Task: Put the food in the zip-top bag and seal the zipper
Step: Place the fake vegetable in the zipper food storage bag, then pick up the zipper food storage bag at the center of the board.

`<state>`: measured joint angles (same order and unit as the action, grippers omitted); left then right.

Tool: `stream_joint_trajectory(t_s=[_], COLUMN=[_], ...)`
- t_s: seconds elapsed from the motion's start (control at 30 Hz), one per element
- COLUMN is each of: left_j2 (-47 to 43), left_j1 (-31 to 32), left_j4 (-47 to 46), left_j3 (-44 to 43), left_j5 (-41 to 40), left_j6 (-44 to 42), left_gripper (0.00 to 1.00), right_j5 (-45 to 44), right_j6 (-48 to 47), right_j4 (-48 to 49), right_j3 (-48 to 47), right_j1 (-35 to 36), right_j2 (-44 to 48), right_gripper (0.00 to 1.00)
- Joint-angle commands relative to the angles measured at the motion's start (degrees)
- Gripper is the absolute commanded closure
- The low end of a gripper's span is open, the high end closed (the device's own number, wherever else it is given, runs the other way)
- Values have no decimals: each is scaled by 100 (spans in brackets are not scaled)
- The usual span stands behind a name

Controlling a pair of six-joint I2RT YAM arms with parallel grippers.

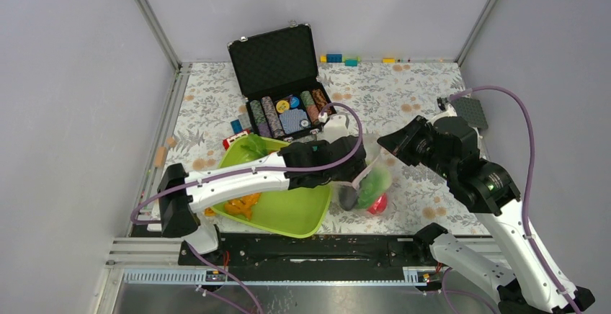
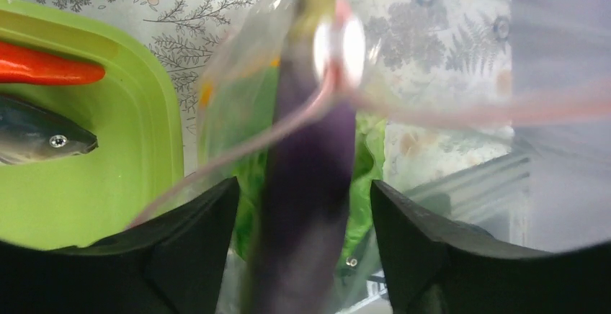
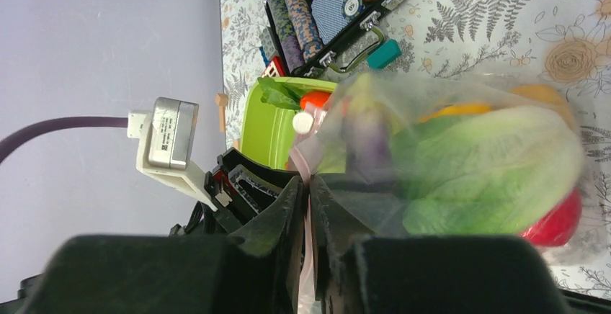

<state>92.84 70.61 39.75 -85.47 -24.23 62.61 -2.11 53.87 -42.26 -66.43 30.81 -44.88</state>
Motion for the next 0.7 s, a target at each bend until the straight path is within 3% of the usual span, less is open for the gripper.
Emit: stream_joint_trajectory(t_s=[0.0,0.23,0.43,0.67], left_j2=[-539,-1484,-2546,-3426], left_j1=[21,490,485,472], left_j4=[-165,-542,-790,-218], left_j3=[256,549,1383,1997], left_j5=[14,-29,-68,-185], left_j6=[-287,-1551,-1662,-1662], left_gripper=[27,3,1,1], right_j5=[-290,-241,-10,1346], right_j6=[-146,-1114,-2020,-3115], right_j4=[396,250,133,-10], right_j3=[-180,-449,-539,-501], right_j1=[-13,-18,-15,-16], right_j2=[19,-172,-177,-175], right_gripper=[85,84,87,65])
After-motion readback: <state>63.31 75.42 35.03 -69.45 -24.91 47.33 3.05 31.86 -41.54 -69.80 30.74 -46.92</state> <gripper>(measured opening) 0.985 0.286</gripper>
